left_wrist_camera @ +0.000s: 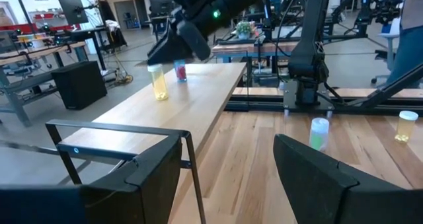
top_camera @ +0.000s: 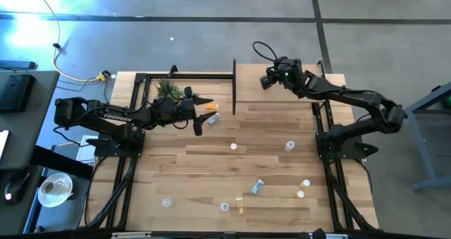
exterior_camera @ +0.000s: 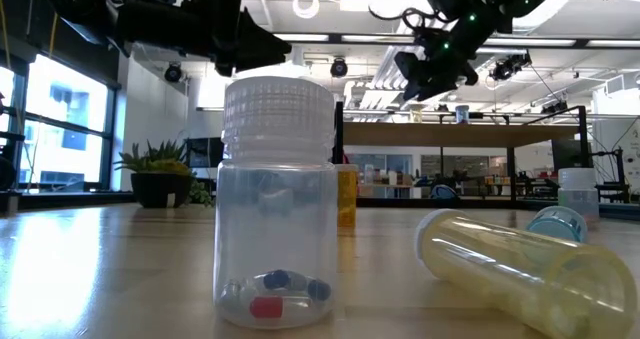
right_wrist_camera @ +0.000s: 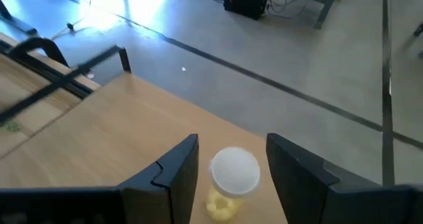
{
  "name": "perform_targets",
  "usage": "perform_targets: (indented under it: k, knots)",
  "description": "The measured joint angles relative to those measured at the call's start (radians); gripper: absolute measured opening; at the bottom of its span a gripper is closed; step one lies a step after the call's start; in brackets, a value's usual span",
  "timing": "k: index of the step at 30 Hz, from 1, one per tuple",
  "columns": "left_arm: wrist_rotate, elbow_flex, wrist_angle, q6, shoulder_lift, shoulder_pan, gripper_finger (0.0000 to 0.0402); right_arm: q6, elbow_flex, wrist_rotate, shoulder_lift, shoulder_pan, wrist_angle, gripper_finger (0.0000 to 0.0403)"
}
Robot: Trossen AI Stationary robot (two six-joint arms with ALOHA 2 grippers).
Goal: Pick and place medicine bottles onto shelf by color
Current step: Put the middle orange pill bottle on the shelf
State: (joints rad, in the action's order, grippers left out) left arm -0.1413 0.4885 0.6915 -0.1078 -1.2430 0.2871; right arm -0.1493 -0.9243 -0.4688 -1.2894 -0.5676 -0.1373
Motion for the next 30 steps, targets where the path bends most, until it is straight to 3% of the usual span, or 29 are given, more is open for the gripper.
perform_targets:
  k: [11, 18, 30]
  knots:
    - [-0.001, 0.000, -0.054, 0.019, 0.000, 0.000, 0.0229, -0.028, -0.006, 0.114, 0.108, 0.052, -0.059, 0.0170]
    - [0.000, 0.000, -0.082, 0.028, 0.000, 0.000, 0.0229, -0.074, -0.006, 0.133, 0.160, 0.183, -0.153, 0.0170]
    - [0.000, 0.000, -0.168, 0.073, 0.000, 0.000, 0.0229, -0.160, -0.006, 0.288, 0.164, 0.433, -0.234, 0.0170]
